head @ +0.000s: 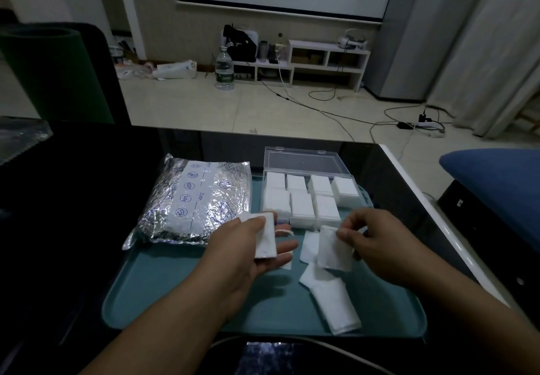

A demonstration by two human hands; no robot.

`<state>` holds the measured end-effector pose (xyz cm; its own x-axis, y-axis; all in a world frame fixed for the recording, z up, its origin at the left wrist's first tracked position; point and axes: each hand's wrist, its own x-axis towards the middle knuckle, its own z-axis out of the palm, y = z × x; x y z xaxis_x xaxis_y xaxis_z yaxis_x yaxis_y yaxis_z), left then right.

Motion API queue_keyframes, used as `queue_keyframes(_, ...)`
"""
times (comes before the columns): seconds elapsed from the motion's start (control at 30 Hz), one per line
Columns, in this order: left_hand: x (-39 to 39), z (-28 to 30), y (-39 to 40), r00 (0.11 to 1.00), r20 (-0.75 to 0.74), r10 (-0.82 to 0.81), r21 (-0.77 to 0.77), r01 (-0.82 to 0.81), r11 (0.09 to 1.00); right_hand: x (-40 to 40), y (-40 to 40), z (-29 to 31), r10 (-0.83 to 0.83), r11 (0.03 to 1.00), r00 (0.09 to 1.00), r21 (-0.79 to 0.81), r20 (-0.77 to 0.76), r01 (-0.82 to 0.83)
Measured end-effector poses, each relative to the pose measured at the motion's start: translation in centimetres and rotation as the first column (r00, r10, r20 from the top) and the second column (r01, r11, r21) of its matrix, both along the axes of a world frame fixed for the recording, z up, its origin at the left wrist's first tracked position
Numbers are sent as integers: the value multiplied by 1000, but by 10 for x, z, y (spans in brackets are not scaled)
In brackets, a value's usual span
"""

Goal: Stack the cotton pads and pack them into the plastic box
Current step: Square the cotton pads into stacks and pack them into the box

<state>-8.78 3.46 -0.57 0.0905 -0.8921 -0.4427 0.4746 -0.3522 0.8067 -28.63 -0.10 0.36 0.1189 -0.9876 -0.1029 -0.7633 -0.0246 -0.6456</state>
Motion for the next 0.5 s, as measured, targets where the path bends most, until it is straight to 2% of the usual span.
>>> queue_keyframes(0.07, -1, -1, -1, 1000, 12, 7, 7, -7, 1000, -1, 1, 3, -5, 1000, 999, -15, 34, 6)
queue_keyframes(0.13, -1, -1, -2, 999, 38, 2, 0, -2, 1000, 0, 1, 6, -26, 999, 969, 48, 246, 14)
queue_keyframes(0.17, -2, -2, -2, 998, 55, -2, -5, 3, 1000, 1, 1, 8, -53, 995, 926, 96, 374, 18)
queue_keyframes(0.23, -3, -3, 0, 997, 81, -16, -9, 17, 1000, 4, 3, 10, -80, 990, 854, 140, 514, 9)
queue_keyframes(0.4, -8, -2, 2, 999, 36, -41, 46, 40, 998, 12, 12, 9, -12, 973, 801, 191, 599, -129)
queue_keyframes(0.5, -9, -1, 2, 998, 13, -67, 72, 66, 995, 13, 13, 14, 40, 971, 791, 162, 610, -174)
